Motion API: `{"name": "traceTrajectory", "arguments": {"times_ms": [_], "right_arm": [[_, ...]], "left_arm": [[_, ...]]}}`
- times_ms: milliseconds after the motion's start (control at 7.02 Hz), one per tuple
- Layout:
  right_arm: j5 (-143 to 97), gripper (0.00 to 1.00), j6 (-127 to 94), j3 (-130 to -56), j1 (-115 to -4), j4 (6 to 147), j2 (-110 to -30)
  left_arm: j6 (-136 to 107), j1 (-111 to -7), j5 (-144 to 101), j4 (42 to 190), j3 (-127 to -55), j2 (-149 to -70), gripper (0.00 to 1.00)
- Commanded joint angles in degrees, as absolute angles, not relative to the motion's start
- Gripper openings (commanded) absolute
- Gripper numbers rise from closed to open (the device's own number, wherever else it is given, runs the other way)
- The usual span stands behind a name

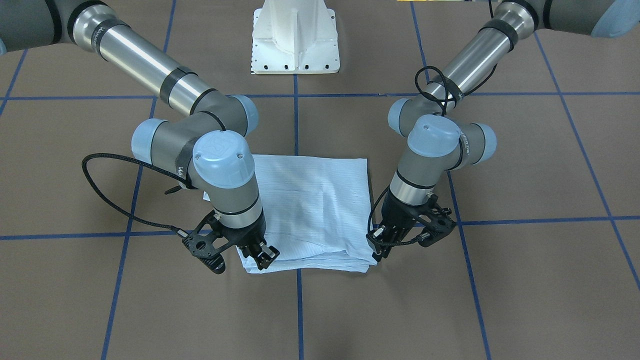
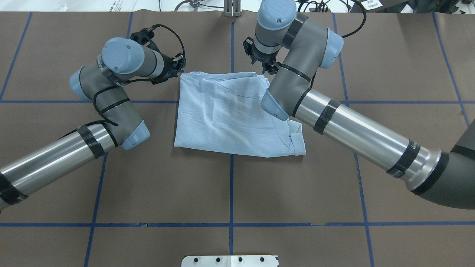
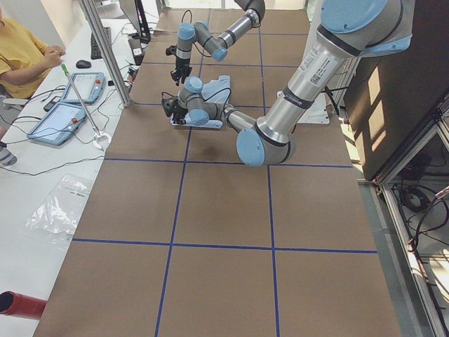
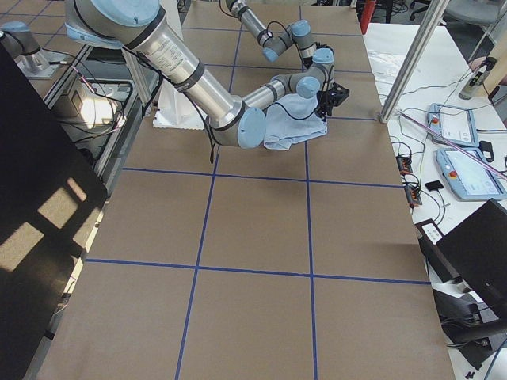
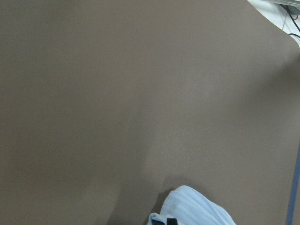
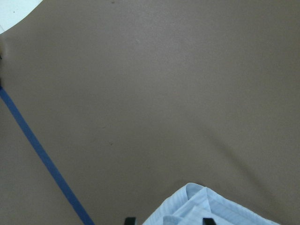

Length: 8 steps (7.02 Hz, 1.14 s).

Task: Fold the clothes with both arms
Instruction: 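Release the folded edge and raise both grippers away from the shirt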

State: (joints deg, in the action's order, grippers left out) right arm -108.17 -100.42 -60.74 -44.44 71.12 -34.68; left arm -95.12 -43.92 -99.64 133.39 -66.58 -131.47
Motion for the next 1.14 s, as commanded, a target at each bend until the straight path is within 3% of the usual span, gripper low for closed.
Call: {"name": "traceTrajectory", "arguments": {"times_ms": [0,285,427,997], "right_arm": [[-109.95,0.99,-98.09,-59.94,-46.31,70.58,-34.8],[-111.35,0.99,-89.96,-61.16,-48.42,70.49,-37.77],[-113.18,0.99,-83.82,-63.26,-50.43,70.58,-41.19],[-127.15,1.0,-54.22,-71.78,-63.95,71.37,-57.79]], "left_arm": [[-93.52,-47.09,-100.8,134.38,-65.65,-131.84,0.54],[-81.98,-51.4,-107.64,134.56,-66.44,-129.75,0.54],[-72.87,-53.59,-110.02,134.65,-69.75,-125.46,0.54],[-25.6,-71.33,-128.12,132.9,-70.66,-113.41,0.57]]}}
